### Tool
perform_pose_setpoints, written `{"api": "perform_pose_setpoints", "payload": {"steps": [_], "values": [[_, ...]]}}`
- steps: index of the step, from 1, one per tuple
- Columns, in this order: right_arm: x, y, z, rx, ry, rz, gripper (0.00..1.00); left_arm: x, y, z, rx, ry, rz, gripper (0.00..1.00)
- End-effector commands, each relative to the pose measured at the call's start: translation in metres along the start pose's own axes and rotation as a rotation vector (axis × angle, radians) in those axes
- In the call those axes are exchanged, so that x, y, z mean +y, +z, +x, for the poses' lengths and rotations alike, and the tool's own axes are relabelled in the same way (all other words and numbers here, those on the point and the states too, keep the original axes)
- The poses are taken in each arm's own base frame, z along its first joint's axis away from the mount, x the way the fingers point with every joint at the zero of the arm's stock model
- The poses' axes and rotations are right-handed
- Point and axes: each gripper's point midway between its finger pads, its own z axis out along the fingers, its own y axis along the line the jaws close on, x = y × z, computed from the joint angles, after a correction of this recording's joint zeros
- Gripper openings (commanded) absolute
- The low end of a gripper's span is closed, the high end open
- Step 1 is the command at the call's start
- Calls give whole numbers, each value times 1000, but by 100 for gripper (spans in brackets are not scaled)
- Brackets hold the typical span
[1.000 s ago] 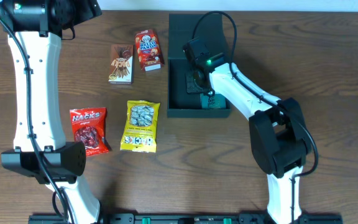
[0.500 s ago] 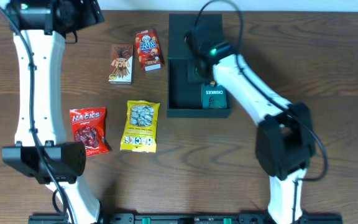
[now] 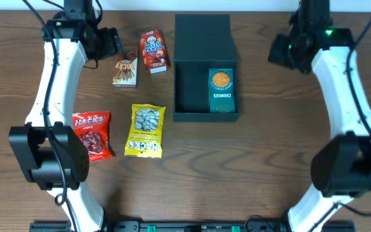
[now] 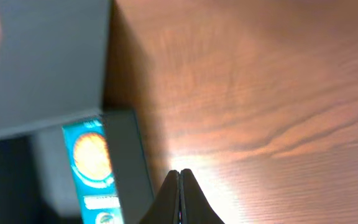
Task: Pack container
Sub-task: 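Grasp the brown Pocky box with the left gripper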
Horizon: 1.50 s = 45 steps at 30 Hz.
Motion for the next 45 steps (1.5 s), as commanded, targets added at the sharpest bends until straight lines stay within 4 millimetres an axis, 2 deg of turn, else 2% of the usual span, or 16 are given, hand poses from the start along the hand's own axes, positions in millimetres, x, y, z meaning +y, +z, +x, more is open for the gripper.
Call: {"api": "perform_pose_setpoints", "payload": {"steps": [1, 4, 7, 14, 21, 28, 37, 39, 45], "values": [[20, 33, 37, 136, -14, -135, 2, 6, 9, 7, 17, 22, -24, 89], [22, 58, 60, 214, -2, -175, 2, 12, 14, 12, 26, 31, -51, 92], [27, 76, 74, 268, 12, -226, 2, 14, 23, 18, 36, 50, -54, 92], [41, 93, 78, 276, -13, -252, 1, 25, 50, 39, 57, 52, -82, 92], [49, 111, 88, 300, -25, -250, 2, 29, 67, 45, 32, 53, -87, 94], [48, 113, 86, 289, -28, -249, 2, 27, 77, 48, 20, 74, -70, 94], [47, 113, 86, 289, -29, -243, 2, 7, 113, 61, 49, 185, -47, 98], [47, 113, 86, 289, -28, -243, 2, 3, 119, 62, 46, 194, -42, 95], [47, 113, 86, 291, -28, -242, 2, 4, 139, 75, 84, 206, -49, 95]]}}
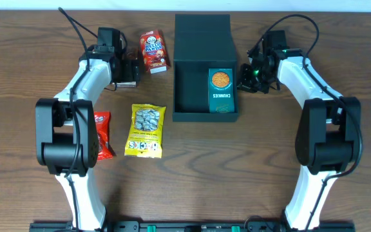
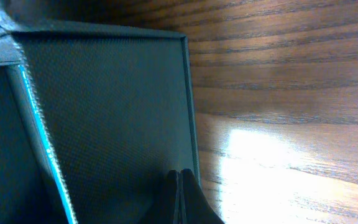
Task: Pack container
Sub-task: 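Grasp the brown Pocky box with the left gripper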
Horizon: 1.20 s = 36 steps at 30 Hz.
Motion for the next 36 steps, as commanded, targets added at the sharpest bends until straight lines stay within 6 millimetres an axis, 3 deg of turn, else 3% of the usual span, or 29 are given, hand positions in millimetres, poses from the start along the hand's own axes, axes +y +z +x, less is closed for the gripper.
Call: {"api": "perform_pose_setpoints", "payload": {"steps": [1, 8, 12, 28, 32, 36], "values": [[4, 2, 2, 7, -3, -6, 2, 2, 14, 9, 26, 18, -5, 95], [4, 2, 2, 7, -3, -6, 1, 0, 21, 5, 9, 32, 1, 96], [4, 2, 2, 7, -3, -7, 2, -10, 19, 4, 9, 33, 59, 95], [3, 2, 2, 6, -2, -3, 2, -4, 28, 7, 17, 71, 20, 95], [3, 2, 2, 6, -2, -3, 2, -4, 29, 9, 23, 71, 19, 100], [3, 2, 2, 7, -2, -3, 2, -4, 29, 9, 23, 71, 19, 84]]}}
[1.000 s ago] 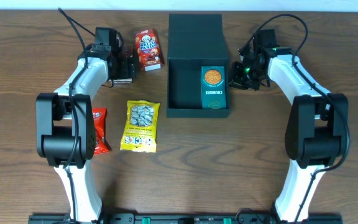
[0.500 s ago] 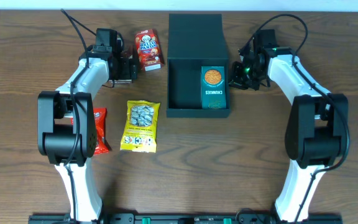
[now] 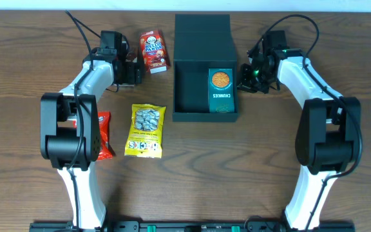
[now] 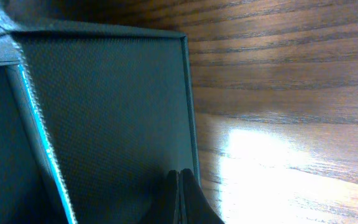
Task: Pack container
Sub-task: 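Grasp the brown Pocky box with the left gripper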
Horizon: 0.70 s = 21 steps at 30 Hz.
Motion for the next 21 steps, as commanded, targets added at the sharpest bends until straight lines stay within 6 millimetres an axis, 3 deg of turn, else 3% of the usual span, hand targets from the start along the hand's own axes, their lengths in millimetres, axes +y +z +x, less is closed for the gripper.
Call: {"api": "perform_pose_setpoints", "payload": {"steps": [1, 10, 13, 17, 21], "values": [[3, 2, 3, 9, -1, -3, 1, 4, 9, 8, 25, 11, -21, 82], [3, 2, 4, 13, 1, -1, 2, 3, 4, -1, 12, 10, -19, 76], [3, 2, 4, 13, 1, -1, 1, 0, -14, -25, -22, 10, -16, 75], [1, 1, 2, 7, 2, 5, 2, -6, -53, -69, -83, 13, -9, 75], [-6, -2, -2, -6, 17, 5, 1, -20, -87, -88, -96, 31, 3, 73]]}}
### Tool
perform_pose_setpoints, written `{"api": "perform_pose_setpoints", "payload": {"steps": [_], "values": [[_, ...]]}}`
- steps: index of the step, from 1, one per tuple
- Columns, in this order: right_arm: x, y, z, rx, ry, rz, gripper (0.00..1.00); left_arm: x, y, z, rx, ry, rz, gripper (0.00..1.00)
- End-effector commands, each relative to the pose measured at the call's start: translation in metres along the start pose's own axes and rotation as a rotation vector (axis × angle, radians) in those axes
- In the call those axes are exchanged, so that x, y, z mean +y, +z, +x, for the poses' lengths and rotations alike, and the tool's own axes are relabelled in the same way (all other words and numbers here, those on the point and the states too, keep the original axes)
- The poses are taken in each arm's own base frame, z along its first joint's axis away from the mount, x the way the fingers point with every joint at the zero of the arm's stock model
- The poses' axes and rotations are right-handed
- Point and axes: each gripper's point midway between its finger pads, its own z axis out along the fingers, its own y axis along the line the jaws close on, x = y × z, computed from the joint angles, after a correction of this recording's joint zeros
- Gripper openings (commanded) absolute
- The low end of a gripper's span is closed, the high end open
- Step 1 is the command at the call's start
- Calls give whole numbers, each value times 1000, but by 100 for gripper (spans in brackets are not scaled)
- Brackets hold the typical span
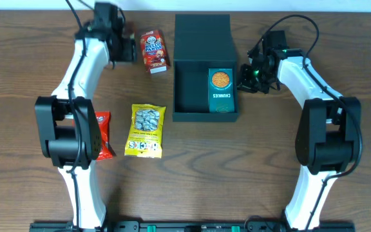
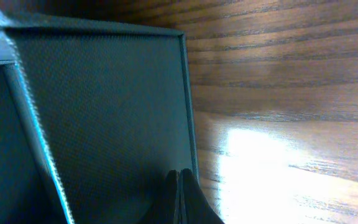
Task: Pack container
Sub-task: 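Grasp the brown Pocky box with the left gripper, then place the Pocky box into the black box beside Chunkies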
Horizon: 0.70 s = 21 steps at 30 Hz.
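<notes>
The dark green box [image 1: 205, 116] stands open in the middle, its lid [image 1: 201, 35] folded back. A teal Chunkies packet [image 1: 221, 90] lies inside along the right wall. My right gripper [image 1: 243, 77] is shut, with its tips [image 2: 180, 177] against the outside of the box's right wall [image 2: 104, 112]. My left gripper [image 1: 125, 49] hangs at the far left of the table beside the red snack box [image 1: 154, 51]. The brown stick-snack box is off the table and hidden under that gripper.
A yellow snack bag [image 1: 145, 130] lies left of the box's front. A red Hacks bag [image 1: 102, 134] lies further left, partly under the left arm. The far table edge runs just behind the left gripper and the lid.
My left gripper has moved from the brown snack box's spot toward the far edge, and the brown box is gone from the table there. The right gripper has stayed put.
Both arms stood raised at the far corners, with the brown box lying beside the red one. Then my left gripper was down at the brown box and my shut right gripper rested against the container's right wall. Now the left gripper is further back, and the brown box has left its spot.
</notes>
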Motion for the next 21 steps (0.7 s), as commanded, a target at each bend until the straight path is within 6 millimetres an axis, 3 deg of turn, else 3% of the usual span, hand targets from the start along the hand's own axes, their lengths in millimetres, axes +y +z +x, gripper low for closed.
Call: {"api": "perform_pose_setpoints", "payload": {"steps": [1, 8, 15, 21], "values": [[-7, -3, -4, -11, 20, 2, 1, -15, -22, -17, -26, 26, 5, 72], [-35, -16, -16, -43, 83, 10, 2, -71, -50, -7, 24, 64, 56, 70], [-75, -34, -29, -86, 135, 22, 2, -144, -59, 37, 132, 76, 117, 70], [-98, -45, -35, -111, 146, 30, 2, -190, -70, 75, 210, 105, 131, 70]]}}
